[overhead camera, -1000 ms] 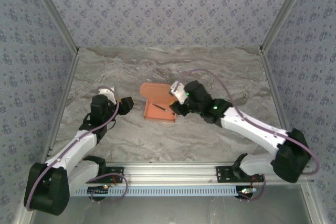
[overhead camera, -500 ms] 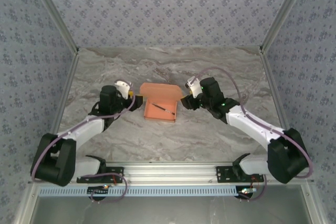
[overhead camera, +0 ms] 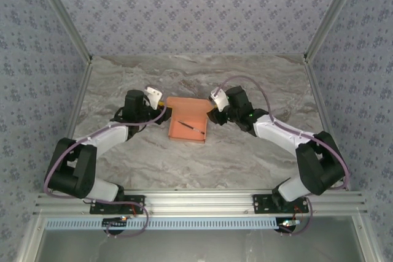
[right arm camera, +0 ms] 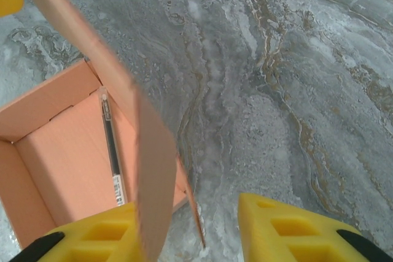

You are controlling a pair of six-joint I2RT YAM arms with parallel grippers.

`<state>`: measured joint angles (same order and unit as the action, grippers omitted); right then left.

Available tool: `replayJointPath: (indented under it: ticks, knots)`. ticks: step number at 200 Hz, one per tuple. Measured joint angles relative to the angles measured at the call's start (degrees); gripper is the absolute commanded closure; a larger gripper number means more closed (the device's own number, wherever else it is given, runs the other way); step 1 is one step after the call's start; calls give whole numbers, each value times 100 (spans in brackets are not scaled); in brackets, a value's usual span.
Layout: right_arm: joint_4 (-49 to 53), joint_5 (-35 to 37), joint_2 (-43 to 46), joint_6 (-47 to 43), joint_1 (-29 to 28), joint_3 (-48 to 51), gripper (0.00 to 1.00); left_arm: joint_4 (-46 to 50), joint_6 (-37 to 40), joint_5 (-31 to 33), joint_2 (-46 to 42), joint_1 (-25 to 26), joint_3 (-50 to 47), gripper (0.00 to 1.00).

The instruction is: Fold the paper box

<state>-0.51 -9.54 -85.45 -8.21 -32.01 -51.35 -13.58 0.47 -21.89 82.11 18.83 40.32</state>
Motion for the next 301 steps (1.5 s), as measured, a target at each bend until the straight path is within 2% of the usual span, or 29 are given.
replayJointPath:
  ticks: [25,59,101,151,189,219,266,301]
  knots:
    - [-13,-15,-107,-42,-31,-50,74,74,42,2,96,0,94,72]
    - [-17,83,-184,-37,-136,-72,82,101,52,0,129,0,122,76]
    - [11,640,-264,127,-354,-205,91,85,-9,0,136,13,122,83]
    - [417,2358,-564,782,-966,-815,92,-57,-254,72,133,166,87,86]
    - [726,3285,-874,1353,-1115,-1255,90,-170,-494,553,105,424,24,85]
    - [874,3517,-949,1641,-1143,-1309,89,-219,-710,1058,83,573,24,87]
    - [938,3528,-951,1836,-1172,-1377,89,-313,-1054,1427,83,686,24,95]
    - [938,3526,-988,2011,-1169,-1386,90,-317,-1510,1998,83,953,24,95]
